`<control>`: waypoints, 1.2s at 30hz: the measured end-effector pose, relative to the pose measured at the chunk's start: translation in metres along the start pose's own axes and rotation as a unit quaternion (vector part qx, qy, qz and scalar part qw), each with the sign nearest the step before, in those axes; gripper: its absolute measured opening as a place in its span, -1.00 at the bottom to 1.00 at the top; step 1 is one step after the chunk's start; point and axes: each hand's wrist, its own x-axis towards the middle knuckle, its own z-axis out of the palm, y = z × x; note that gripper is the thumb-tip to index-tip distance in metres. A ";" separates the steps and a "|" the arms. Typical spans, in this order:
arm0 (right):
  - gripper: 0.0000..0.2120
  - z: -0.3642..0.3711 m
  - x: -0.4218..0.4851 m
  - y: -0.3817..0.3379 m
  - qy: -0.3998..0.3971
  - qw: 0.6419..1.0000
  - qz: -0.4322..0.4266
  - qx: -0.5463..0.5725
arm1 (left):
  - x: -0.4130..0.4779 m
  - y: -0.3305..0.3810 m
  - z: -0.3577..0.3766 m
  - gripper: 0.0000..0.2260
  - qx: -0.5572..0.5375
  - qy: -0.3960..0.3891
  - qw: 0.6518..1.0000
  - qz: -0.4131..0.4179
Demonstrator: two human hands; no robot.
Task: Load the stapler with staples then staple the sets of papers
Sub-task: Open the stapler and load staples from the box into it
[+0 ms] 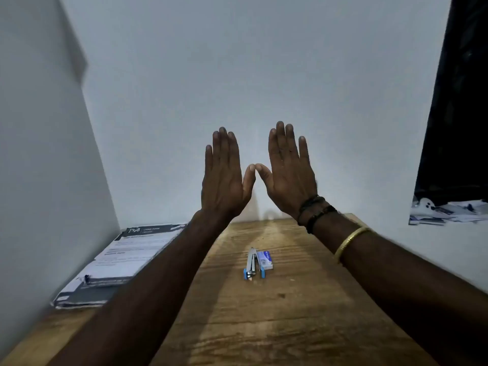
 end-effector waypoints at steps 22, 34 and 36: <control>-0.87 0.042 -0.117 -0.016 -0.304 0.910 0.061 0.275 | -0.125 -0.006 0.001 -0.59 -0.155 -0.413 0.889 -0.124; -0.72 0.044 -0.122 -0.025 -0.260 0.915 0.022 0.307 | -0.127 -0.023 0.012 -0.92 -0.320 -0.183 0.886 -0.280; -0.79 0.044 -0.119 -0.029 -0.220 0.922 0.022 0.319 | -0.125 -0.022 0.012 -0.92 -0.343 -0.156 0.880 -0.289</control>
